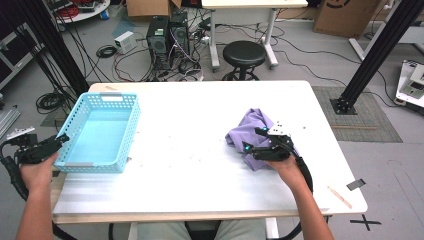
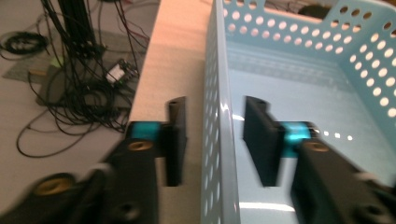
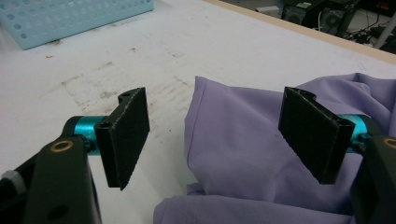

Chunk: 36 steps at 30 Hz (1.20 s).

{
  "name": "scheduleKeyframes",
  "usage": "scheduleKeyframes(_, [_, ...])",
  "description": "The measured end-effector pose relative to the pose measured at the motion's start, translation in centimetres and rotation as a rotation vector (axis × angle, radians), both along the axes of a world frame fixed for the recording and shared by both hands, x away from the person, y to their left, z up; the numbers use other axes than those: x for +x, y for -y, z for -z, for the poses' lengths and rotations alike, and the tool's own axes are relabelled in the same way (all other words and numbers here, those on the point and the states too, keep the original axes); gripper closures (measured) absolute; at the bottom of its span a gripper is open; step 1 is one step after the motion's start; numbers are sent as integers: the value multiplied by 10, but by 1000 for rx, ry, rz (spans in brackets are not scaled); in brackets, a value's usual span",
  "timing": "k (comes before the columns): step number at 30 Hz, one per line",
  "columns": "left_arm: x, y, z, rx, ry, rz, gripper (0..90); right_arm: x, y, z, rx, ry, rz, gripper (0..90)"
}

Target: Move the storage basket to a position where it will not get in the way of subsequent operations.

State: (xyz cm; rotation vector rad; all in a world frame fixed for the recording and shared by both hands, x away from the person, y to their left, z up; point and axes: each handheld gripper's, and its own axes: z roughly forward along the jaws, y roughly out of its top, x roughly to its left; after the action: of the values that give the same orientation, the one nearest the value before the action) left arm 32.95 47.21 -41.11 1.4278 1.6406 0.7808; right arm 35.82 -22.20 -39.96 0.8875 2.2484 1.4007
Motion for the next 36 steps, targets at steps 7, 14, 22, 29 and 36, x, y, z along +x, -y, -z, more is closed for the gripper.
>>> scheduleKeyframes(7, [-19, 14, -16, -15, 162, 27, 386, 1, 7, 0, -4, 4, 19, 247])
scheduleKeyframes(14, [-30, 44, -32, -117, 298, 102, 219, 9, 18, -2, -14, -23, 44, 225])
scheduleKeyframes(22, [-20, 106, -54, -79, 346, 295, 184, 5, 39, -4, 4, -21, 87, 212])
scheduleKeyframes(29, [-4, 166, -57, -40, 367, 420, 184, 6, 56, 0, 3, -23, 119, 211])
scheduleKeyframes(36, [14, 205, -53, -49, 375, 493, 184, 7, 70, 2, 16, -35, 146, 211])
